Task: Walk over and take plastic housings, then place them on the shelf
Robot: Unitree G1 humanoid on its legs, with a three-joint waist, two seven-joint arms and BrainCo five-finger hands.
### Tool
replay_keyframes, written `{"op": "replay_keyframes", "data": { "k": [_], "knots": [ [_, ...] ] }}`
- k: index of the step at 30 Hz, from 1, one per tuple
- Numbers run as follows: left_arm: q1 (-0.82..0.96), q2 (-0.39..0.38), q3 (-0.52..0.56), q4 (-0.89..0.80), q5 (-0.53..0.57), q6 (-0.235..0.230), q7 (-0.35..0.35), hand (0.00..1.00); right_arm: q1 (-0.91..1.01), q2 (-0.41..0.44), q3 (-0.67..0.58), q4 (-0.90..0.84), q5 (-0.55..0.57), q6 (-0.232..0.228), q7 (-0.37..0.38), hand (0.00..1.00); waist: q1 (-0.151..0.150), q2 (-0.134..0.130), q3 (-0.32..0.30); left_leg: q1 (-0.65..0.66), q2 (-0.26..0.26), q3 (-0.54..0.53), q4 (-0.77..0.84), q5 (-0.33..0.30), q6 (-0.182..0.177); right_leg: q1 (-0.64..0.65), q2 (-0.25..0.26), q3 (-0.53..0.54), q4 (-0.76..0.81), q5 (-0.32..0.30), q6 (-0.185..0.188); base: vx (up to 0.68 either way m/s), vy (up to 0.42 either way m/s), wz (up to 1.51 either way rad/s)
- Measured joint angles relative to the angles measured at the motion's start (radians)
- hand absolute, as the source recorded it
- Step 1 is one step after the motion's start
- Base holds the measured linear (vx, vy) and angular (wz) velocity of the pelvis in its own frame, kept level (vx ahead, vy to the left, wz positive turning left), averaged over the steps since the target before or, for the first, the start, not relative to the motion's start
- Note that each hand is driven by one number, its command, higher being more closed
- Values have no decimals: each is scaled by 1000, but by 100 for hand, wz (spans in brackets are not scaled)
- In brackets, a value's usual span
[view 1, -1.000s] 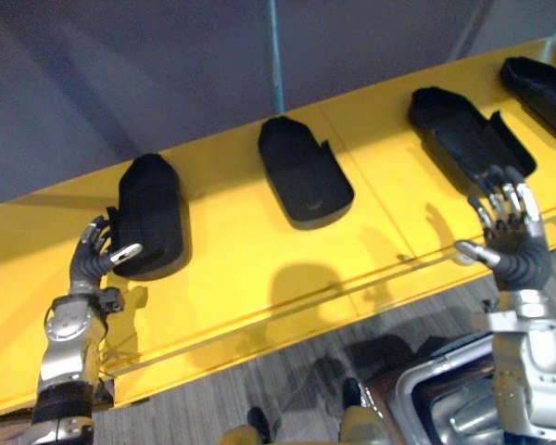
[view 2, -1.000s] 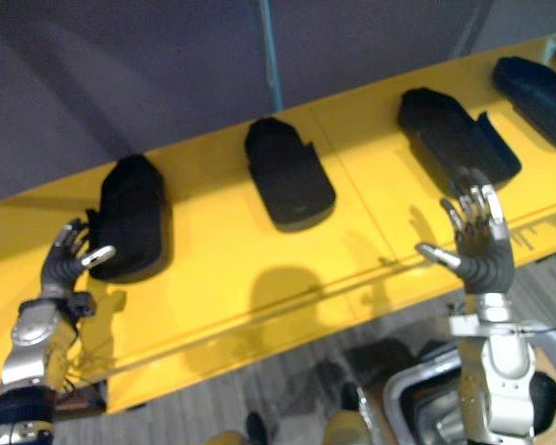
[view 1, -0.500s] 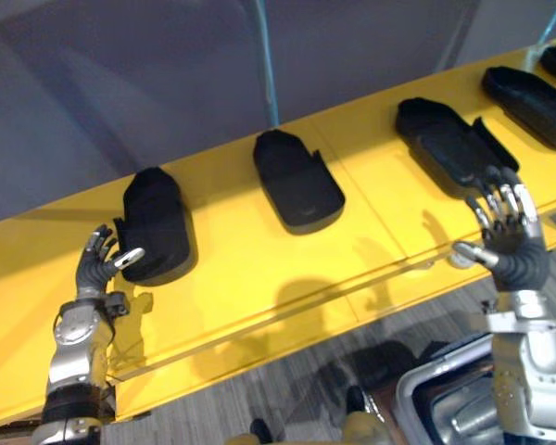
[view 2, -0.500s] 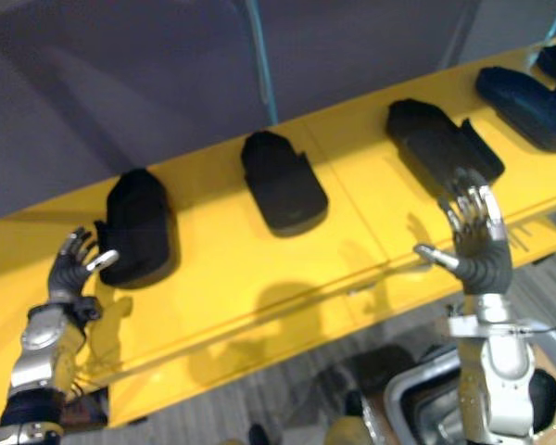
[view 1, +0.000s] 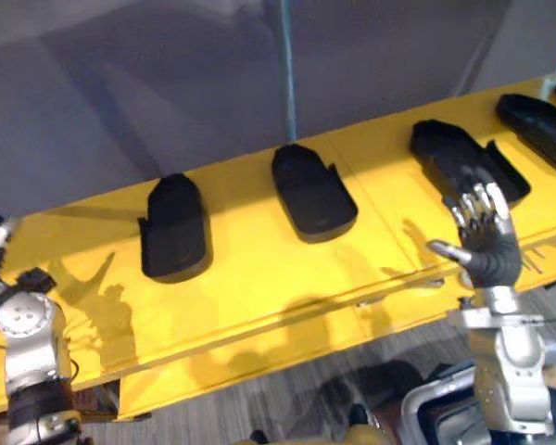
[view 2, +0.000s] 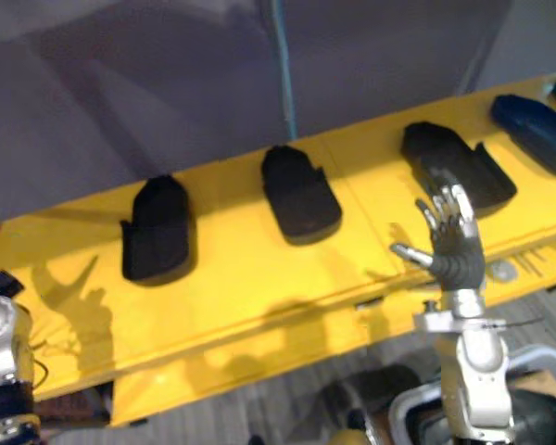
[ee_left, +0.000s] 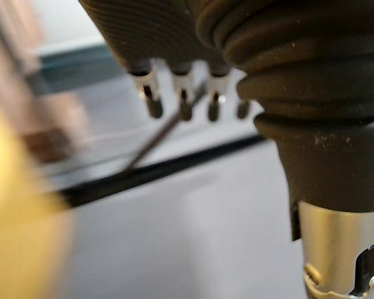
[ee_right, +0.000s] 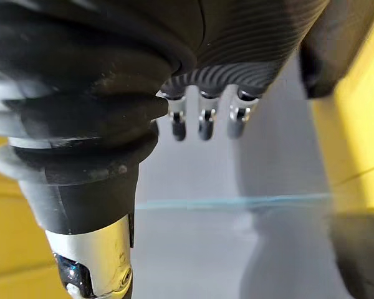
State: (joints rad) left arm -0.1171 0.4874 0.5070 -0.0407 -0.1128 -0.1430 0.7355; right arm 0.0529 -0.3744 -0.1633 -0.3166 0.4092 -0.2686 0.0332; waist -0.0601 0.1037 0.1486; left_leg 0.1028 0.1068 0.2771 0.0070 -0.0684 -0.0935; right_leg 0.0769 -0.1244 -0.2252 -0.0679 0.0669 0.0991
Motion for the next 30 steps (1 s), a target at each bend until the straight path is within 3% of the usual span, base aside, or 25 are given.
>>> {"op": "replay_keyframes", "data": {
  "k": [3, 7, 11, 17, 19, 23, 27, 30],
  "knots": [
    [112, -139, 6, -235, 170, -27, 48, 0, -29, 32, 4, -3, -2, -1, -47, 0, 28, 6, -17, 7, -1, -30, 0, 0, 0, 33, -1, -38, -11, 0, 0, 19, -3, 32],
    [284, -298, 55, -394, 215, -86, 21, 0, -39, 82, 20, 2, -34, 0, -80, 0, 60, -4, -25, 5, 0, -72, 0, 6, -3, 57, 1, -79, -11, 0, 0, -16, -12, 29],
    [372, -338, 82, -461, 198, -182, -107, 0, -40, 114, 20, 16, -72, 0, -90, 0, 104, -34, -40, 0, -6, -86, -7, 14, -3, 65, -5, -106, -11, -10, -2, -55, -8, 20],
    [382, -338, 54, -515, 129, -314, -282, 0, -56, 123, 19, 52, -161, 1, -151, 0, 98, -64, -50, 0, -17, -104, -61, 53, 3, 57, -15, -126, -12, -13, -3, -39, 3, 10],
    [366, -336, -13, -549, 69, -359, -342, 0, -46, 123, 12, 53, -206, 2, -203, 0, 86, -75, -53, 0, -17, -100, -79, 68, 0, 39, -14, -116, -11, -9, 3, 9, 6, -2],
    [320, -336, -156, -568, 3, -388, -417, 0, 9, 134, -76, 40, -231, 2, -265, 0, 56, -82, -56, 10, -15, -37, -84, 65, -2, 0, -9, -52, 7, -4, 4, 27, 30, -46],
    [236, -337, -303, -563, -5, -377, -434, 0, 130, 156, -248, -20, -224, -3, -297, 0, -23, -86, -53, 59, -1, 70, -74, 27, -12, -11, 9, 51, 13, -2, 3, 38, 18, -79],
    [182, -338, -376, -552, 7, -340, -409, 0, 247, 199, -354, -72, -172, -55, -293, 0, -95, -84, -51, 78, 18, 148, -34, -19, -20, -23, 26, 127, 14, -2, 2, 25, 7, -74]
  ]
}}
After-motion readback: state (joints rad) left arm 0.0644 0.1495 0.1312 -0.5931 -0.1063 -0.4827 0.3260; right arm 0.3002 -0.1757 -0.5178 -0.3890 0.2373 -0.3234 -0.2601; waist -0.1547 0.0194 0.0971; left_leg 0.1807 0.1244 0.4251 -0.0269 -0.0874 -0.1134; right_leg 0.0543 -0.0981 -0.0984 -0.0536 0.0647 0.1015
